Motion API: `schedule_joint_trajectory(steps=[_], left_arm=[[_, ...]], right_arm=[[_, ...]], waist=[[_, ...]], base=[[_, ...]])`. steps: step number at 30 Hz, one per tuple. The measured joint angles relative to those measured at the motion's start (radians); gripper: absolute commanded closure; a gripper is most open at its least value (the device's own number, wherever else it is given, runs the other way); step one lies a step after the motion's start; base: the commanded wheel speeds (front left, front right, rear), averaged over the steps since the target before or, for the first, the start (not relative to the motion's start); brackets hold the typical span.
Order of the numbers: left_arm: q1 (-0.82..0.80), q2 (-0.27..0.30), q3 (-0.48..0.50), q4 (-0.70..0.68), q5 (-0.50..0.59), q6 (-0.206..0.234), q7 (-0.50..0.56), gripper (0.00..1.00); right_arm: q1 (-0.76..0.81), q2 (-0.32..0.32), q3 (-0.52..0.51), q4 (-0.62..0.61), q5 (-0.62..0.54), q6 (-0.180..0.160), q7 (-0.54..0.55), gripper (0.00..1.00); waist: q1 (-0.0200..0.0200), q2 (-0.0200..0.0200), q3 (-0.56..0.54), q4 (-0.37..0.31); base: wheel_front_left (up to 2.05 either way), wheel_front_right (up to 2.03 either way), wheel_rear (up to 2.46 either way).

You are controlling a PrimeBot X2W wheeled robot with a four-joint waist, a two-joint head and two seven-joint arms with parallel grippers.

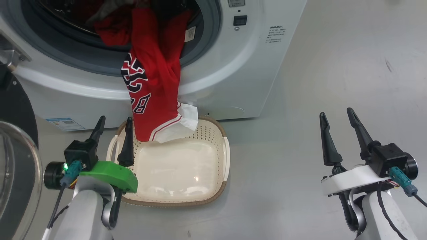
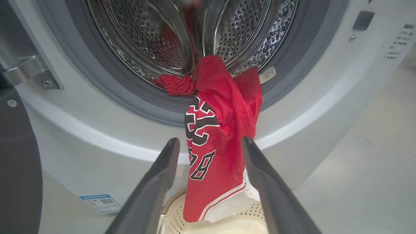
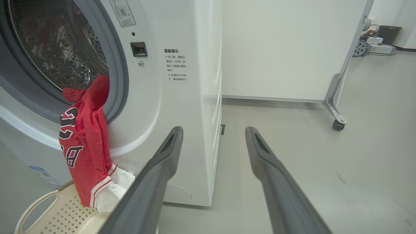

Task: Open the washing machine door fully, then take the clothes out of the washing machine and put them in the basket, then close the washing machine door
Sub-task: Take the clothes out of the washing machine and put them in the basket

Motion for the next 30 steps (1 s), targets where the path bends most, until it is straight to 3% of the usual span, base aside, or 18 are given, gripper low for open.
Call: schedule_joint_trajectory(steps=[13,30], left_arm=[[0.152,0.001,0.003,-0.127,0.019,0.026,0.000,0.00],[0.221,0.002,-0.006,-0.225,0.041,0.050,0.000,0.00]], right_arm=[[0.068,0.007,0.007,0.015,0.001,0.000,0.000,0.00],[0.079,0.008,0.006,0.000,0.001,-0.001,0.000,0.00]], waist=[[0.0000,0.0000,-0.102,0.012],[0.0000,0.0000,-0.100,0.004]], base=[[0.00,0.00,0.00],[0.00,0.00,0.00]])
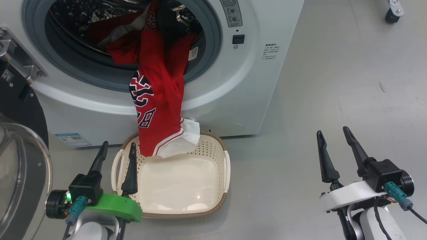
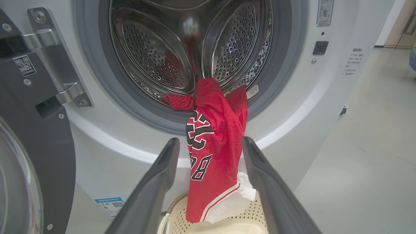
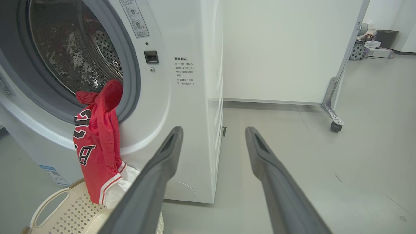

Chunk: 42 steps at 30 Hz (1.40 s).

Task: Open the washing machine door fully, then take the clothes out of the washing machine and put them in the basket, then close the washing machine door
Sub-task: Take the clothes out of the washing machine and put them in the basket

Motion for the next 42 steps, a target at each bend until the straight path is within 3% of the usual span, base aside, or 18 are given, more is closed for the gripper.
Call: schedule_joint_trajectory(steps=[24,42], left_arm=[[-0.011,0.002,-0.033,-0.055,-0.002,0.008,0.051,0.00],[-0.317,0.000,-0.057,0.135,-0.028,-0.043,0.204,0.00]], right_arm=[[-0.014,0.001,0.008,-0.060,0.000,0.000,0.000,0.00],[-0.152,0.004,0.061,-0.094,0.002,0.010,0.000,0.00]], waist=[[0.0000,0.0000,0.111,0.001],[0.0000,0.0000,0.308,-0.078]], base=[[0.00,0.00,0.00],[0.00,0.00,0.00]])
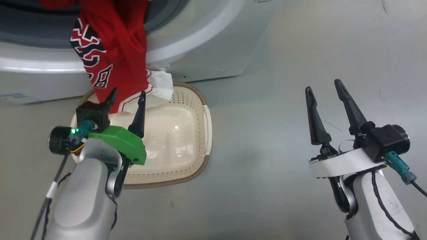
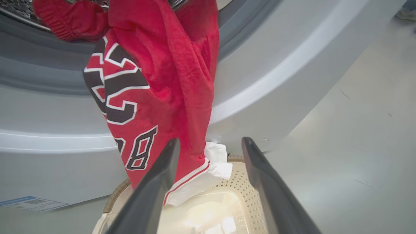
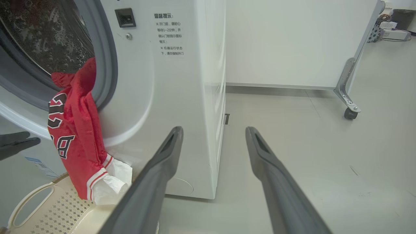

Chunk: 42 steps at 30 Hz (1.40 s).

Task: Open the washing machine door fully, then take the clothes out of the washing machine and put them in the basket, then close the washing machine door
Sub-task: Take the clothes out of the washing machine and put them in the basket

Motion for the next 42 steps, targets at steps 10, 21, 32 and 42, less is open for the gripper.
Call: schedule_joint_trajectory(steps=[10,21,32,42], left_arm=[[-0.171,0.003,0.046,0.135,-0.036,0.000,0.070,0.00],[-0.314,0.014,0.115,0.267,-0.053,0.034,0.091,0.00],[-0.376,0.025,0.141,0.348,-0.059,0.072,0.077,0.00],[-0.393,0.028,0.140,0.399,-0.059,0.075,0.035,1.00]], right_arm=[[-0.041,0.005,0.012,-0.003,0.028,0.000,0.000,0.00],[-0.059,0.012,0.010,0.002,0.045,0.000,0.000,0.00],[-0.063,0.013,0.023,0.008,0.063,-0.002,0.000,0.00],[-0.079,0.013,0.023,0.010,0.081,-0.003,0.000,0.00]], waist=[[0.0000,0.0000,0.080,-0.092],[0.0000,0.0000,0.116,-0.132],[0.0001,0.0000,0.126,-0.140],[0.0001,0.0000,0.129,-0.144]], base=[[0.00,0.00,0.00],[0.00,0.00,0.00],[0.00,0.00,0.00],[0.00,0.00,0.00]])
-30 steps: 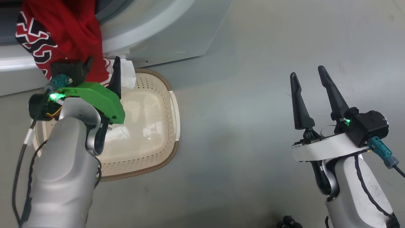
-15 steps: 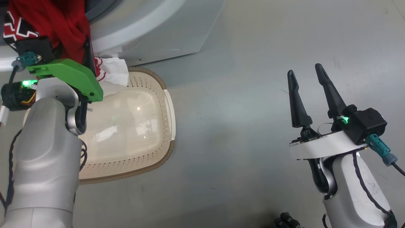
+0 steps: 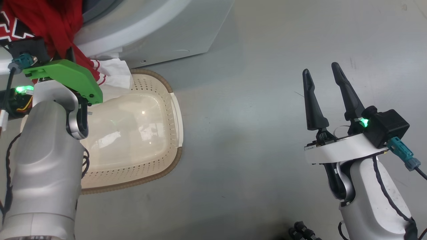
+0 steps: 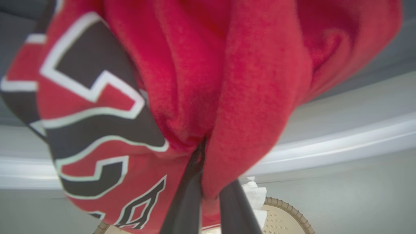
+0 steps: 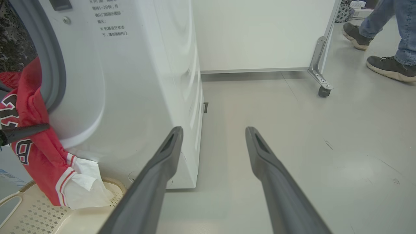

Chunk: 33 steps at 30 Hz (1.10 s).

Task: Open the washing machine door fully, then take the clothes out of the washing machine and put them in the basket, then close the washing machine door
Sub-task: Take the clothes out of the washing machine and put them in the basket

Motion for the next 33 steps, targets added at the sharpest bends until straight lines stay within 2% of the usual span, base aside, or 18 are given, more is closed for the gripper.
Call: schedule_joint_trajectory(steps=[11,16,24,33], left_arm=[[0.017,-0.015,-0.030,0.009,0.000,-0.053,-0.089,1.00],[0.078,-0.021,-0.065,0.007,0.000,-0.092,-0.139,1.00],[0.164,-0.023,-0.081,-0.051,0.005,-0.103,-0.223,1.00],[0.229,-0.028,-0.070,-0.208,0.011,-0.110,-0.235,1.00]], right_arm=[[0.000,0.000,-0.017,0.011,-0.002,-0.007,0.000,0.00],[0.000,-0.001,-0.028,0.018,-0.012,-0.007,0.000,0.00],[0.010,-0.004,-0.039,0.033,-0.030,-0.007,0.000,0.00],[0.043,-0.015,-0.055,0.041,-0.039,-0.007,0.000,0.00]], waist=[[0.0000,0.0000,-0.014,0.034],[0.0000,0.0000,-0.033,0.057],[0.0000,0.0000,-0.079,0.098],[0.0000,0.0000,-0.133,0.143]], base=[[0.00,0.00,0.00],[0.00,0.00,0.00],[0.00,0.00,0.00],[0.00,0.00,0.00]])
